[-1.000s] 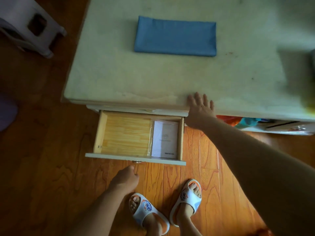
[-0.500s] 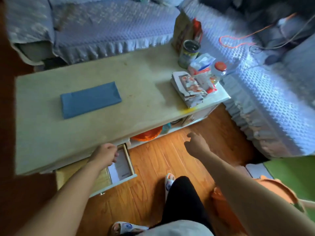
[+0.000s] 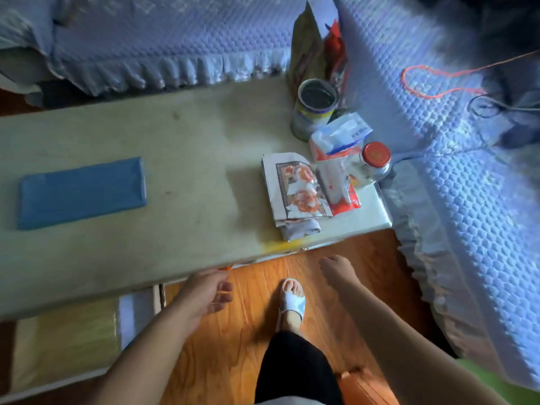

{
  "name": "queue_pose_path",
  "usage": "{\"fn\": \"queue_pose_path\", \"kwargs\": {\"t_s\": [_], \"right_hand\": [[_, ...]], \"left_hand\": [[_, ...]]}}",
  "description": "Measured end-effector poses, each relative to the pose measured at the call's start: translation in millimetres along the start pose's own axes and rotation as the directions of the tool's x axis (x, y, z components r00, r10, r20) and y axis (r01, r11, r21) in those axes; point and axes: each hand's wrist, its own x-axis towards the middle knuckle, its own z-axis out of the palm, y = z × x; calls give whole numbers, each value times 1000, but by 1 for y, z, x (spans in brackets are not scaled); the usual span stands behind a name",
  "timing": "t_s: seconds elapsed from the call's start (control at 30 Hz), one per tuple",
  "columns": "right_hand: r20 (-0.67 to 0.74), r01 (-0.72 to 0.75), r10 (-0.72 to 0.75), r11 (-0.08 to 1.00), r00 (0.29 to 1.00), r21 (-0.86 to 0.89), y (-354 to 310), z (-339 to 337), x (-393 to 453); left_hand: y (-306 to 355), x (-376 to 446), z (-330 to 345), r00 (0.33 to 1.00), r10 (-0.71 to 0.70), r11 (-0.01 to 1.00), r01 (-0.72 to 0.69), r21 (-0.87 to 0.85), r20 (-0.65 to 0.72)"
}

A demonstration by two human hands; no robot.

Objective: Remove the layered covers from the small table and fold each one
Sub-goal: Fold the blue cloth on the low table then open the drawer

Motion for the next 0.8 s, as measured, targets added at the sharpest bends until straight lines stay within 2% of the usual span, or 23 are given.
{"fn": "queue_pose_path", "kwargs": {"t_s": [0.07,0.17,0.23,0.37,0.47,0.5,0.57,0.6,0.63,0.7,0.73,0.8], "right_hand": [[25,-62,59,979,998,194,-25,-15,37],[62,-208,202,870,977,446,-51,-26,106],[135,-293,261,816,956,499,-60,-25,139],[301,-382,253,756,920,532,-67,-8,169],[350,-417,233,609,907,675,-63,9,179],[375,-404,173,563,911,721,-58,14,184],[339,-351,128,550,932,758,-54,18,186],[244,-271,128,594,961,757,-51,17,188],[83,-139,116,656,990,742,-53,14,183],[-167,120,-4,713,986,691,-54,14,176],[-180,183,-78,689,981,701,-57,16,171],[-90,190,-190,612,978,768,-64,21,164]], "left_hand": [[15,16,35,1000,-17,1000,17,13,21],[37,45,76,1000,23,998,-24,58,17],[46,68,95,999,36,998,-35,58,-6],[65,120,126,998,19,1000,-18,15,-57],[79,161,151,995,6,998,-13,-66,-101],[82,172,158,993,-2,999,-3,-45,-117],[88,186,173,982,-5,999,14,43,-188],[89,191,180,969,-3,995,26,92,-247],[89,195,187,953,-7,992,44,115,-304],[89,199,195,938,-33,995,65,81,-345],[88,200,197,935,-38,996,63,59,-354],[86,201,196,936,-41,998,58,38,-351]]}}
